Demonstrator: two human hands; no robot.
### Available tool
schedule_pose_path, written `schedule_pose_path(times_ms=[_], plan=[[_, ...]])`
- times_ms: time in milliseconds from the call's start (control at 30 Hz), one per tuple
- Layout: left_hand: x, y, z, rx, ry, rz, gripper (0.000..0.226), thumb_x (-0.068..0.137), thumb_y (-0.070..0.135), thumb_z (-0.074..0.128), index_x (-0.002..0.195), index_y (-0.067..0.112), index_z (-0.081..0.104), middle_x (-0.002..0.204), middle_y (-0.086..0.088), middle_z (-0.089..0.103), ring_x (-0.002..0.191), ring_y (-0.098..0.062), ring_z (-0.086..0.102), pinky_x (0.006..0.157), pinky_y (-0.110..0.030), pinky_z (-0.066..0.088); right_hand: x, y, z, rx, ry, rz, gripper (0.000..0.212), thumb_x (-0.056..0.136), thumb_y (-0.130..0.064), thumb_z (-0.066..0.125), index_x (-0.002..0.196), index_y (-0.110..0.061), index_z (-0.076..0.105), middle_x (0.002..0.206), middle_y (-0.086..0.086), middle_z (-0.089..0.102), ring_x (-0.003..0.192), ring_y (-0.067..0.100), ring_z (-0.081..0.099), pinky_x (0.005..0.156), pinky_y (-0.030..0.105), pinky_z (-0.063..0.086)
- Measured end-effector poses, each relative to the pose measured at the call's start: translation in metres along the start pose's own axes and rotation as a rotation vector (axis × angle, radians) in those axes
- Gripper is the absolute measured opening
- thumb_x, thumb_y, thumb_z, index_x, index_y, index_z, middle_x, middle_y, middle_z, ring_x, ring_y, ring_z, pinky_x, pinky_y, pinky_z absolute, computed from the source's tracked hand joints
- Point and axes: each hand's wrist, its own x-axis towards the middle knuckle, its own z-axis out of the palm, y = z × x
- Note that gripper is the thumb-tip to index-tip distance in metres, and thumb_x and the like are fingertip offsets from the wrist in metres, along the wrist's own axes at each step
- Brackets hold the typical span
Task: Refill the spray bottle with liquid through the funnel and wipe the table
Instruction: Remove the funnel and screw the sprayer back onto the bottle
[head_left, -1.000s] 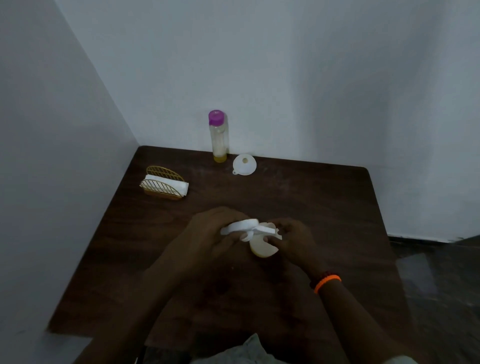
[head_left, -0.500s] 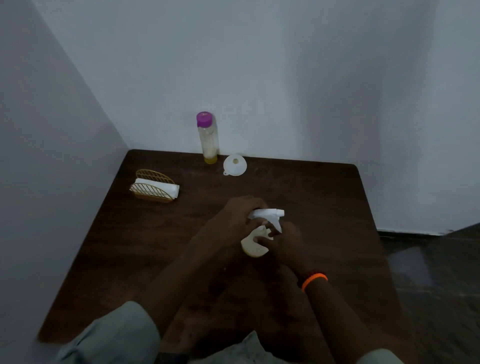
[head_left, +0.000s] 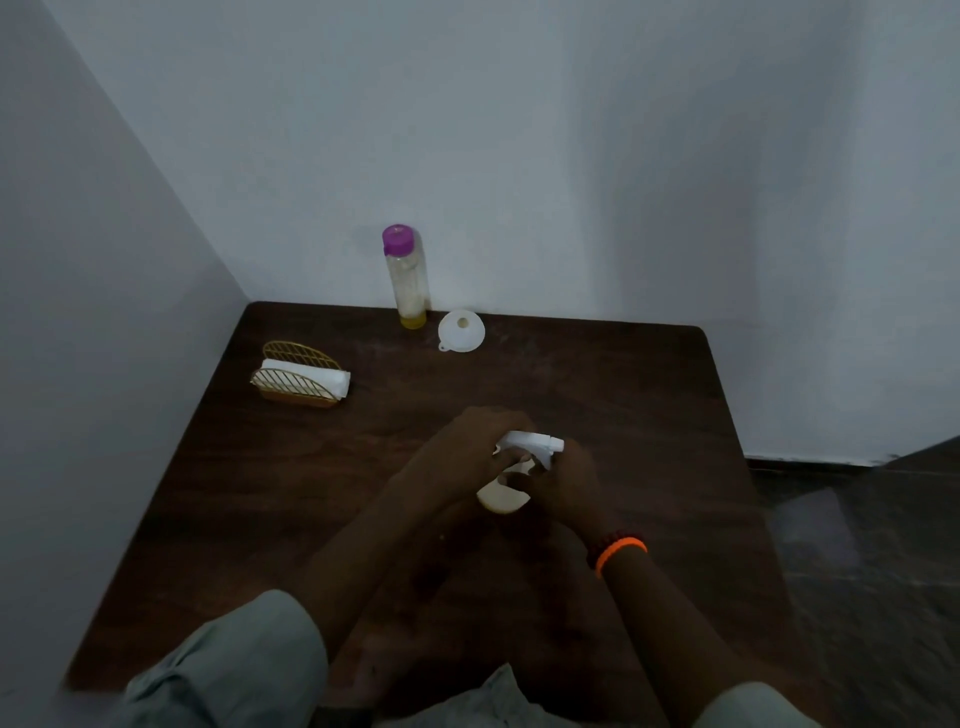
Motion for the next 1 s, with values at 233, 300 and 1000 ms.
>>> schedule_pose_path(times_ms=[233, 300, 1000], plan=[[0.001, -0.002, 0.004, 0.020, -0.030, -0.031, 0.033, 0.083, 0.020, 0.076, 0.114, 0.014, 0.070, 0.108, 0.000, 0.073, 0.100, -0.015, 0.067, 0.093, -0.033, 0.049, -0.004, -0.001, 0.001, 0.015, 0.022, -0.053, 0.046, 0.069, -0.026, 0.090, 0.103, -0.002, 0.071, 0.094, 0.007, 0.071, 0.082, 0.017, 0.066, 0.072, 0.029, 0.051], [0.004, -0.002, 0.004, 0.036, -0.042, -0.036, 0.031, 0.082, 0.021, 0.077, 0.112, 0.015, 0.070, 0.105, 0.001, 0.073, 0.098, -0.015, 0.066, 0.091, -0.035, 0.051, -0.004, -0.001, 0.002, 0.023, 0.052, -0.044, 0.046, 0.068, -0.025, 0.091, 0.102, -0.001, 0.070, 0.090, 0.004, 0.067, 0.081, 0.014, 0.063, 0.070, 0.026, 0.048], [0.008, -0.006, 0.000, -0.002, -0.091, -0.069, 0.059, 0.074, 0.014, 0.083, 0.129, 0.008, 0.062, 0.125, -0.007, 0.066, 0.113, -0.019, 0.061, 0.100, -0.030, 0.046, -0.001, 0.006, -0.001, -0.065, 0.029, -0.096, 0.035, 0.076, -0.012, 0.082, 0.097, 0.012, 0.068, 0.094, 0.025, 0.068, 0.087, 0.036, 0.065, 0.068, 0.027, 0.036]])
